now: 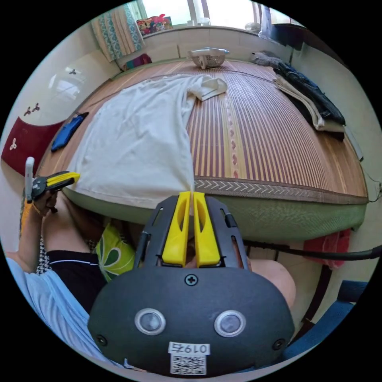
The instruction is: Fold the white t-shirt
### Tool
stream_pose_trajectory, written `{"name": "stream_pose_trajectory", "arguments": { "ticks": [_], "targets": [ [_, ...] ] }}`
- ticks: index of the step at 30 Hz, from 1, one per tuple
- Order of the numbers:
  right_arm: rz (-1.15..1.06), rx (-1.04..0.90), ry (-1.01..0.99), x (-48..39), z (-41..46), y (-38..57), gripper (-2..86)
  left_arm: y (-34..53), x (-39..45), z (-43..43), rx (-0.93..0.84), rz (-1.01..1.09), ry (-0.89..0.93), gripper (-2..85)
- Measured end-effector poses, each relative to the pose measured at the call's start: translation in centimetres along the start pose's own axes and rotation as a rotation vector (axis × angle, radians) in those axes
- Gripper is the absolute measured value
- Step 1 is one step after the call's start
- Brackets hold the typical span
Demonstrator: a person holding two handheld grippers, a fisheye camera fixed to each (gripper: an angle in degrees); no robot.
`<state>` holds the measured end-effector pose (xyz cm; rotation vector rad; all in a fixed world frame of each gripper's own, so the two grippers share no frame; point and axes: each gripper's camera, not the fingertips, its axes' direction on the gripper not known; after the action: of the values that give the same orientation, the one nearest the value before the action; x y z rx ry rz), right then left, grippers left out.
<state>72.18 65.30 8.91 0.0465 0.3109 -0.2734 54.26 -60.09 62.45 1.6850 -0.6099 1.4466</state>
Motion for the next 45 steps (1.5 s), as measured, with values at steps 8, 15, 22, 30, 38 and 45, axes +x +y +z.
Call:
{"name": "stream_pose_trajectory", "arguments": {
  "ticks": [8,15,22,30,38,45],
  "targets": [
    [0.091,-0.084,-0.040,4.1,0.9,-1.7,0.1,0.2,-0.3,0.4,0.010,-0.007,0.014,1.0],
    [0.050,0.057,0.109,4.5,-2.3,-6.3,4.7,0.4,-0.1,0.6,0.025,-0.019,0.007,0.8],
    [-0.008,0.169,0.063,5.2,-2.0,-17.8,5.3,0.1,1.3,0.9,0.015,0.016,-0.070,0.8],
    [0.037,0.094,0.026,7.3,6.1,-29.2,6.9,-0.6,0.6,1.3,-0.016,-0.036,-0.027,1.0],
    [0.081,0.062,-0.053,9.5,9.6,-33.4,4.5,-0.9,0.4,1.6,-0.023,-0.040,-0.006,1.1],
    [0.101,0.186,0.062,11.6,7.4,-36.8,-0.8,-1.1,0.5,1.9,-0.028,-0.038,0.000,1.5]
  ]
}}
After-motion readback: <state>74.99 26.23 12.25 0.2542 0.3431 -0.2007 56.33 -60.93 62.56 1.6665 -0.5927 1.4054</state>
